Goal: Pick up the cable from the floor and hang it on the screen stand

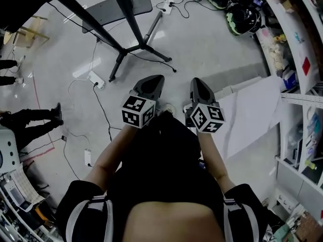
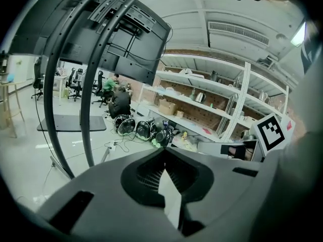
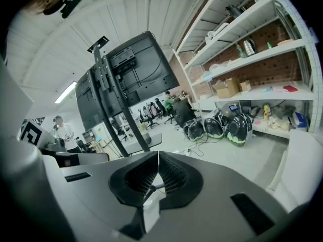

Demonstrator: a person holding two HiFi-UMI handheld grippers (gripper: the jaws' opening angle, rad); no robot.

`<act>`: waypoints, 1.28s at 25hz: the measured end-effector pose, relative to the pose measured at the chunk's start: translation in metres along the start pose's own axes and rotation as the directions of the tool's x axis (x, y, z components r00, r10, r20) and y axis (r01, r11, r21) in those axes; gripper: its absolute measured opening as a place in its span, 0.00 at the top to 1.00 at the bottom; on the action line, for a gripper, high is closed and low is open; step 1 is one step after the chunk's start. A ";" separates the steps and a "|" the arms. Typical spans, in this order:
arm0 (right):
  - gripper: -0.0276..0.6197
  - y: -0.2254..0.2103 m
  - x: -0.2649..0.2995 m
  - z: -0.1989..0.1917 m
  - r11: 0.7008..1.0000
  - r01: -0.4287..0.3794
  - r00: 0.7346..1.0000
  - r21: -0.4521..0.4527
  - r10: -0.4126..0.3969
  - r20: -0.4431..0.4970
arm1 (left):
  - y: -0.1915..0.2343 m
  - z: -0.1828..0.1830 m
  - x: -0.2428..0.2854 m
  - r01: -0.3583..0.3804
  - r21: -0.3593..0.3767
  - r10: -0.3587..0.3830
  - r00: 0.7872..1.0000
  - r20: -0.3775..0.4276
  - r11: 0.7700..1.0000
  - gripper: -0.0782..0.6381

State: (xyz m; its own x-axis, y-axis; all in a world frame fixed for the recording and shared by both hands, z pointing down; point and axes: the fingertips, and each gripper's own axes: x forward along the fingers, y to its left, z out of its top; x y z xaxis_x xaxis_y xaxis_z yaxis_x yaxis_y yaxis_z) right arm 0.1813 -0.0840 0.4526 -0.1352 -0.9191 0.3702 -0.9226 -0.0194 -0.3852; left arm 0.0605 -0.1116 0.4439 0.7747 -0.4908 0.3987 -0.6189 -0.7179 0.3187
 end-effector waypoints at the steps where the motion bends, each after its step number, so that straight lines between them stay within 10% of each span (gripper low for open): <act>1: 0.92 0.000 0.003 0.001 1.000 0.011 1.000 0.007 -0.011 0.002 | 0.004 0.003 0.004 0.010 0.002 -0.010 1.000 -0.006 1.000 0.88; 21: 0.92 -0.057 0.092 0.020 0.988 0.109 0.994 0.111 -0.109 -0.008 | 0.051 0.031 0.115 0.192 0.115 -0.181 0.979 -0.097 0.975 0.88; 32: 0.92 -0.112 0.146 -0.035 0.960 0.097 0.995 0.262 -0.092 -0.033 | 0.095 -0.021 0.170 0.138 0.000 -0.138 0.985 -0.103 0.990 0.88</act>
State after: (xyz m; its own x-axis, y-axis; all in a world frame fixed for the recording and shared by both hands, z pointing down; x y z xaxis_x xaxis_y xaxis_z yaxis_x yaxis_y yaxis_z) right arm 0.2524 -0.2023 0.5793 -0.0621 -0.8998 0.4318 -0.8043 -0.2110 -0.5555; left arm 0.1307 -0.2532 0.5606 0.8350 -0.3341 0.4373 -0.5057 -0.7791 0.3705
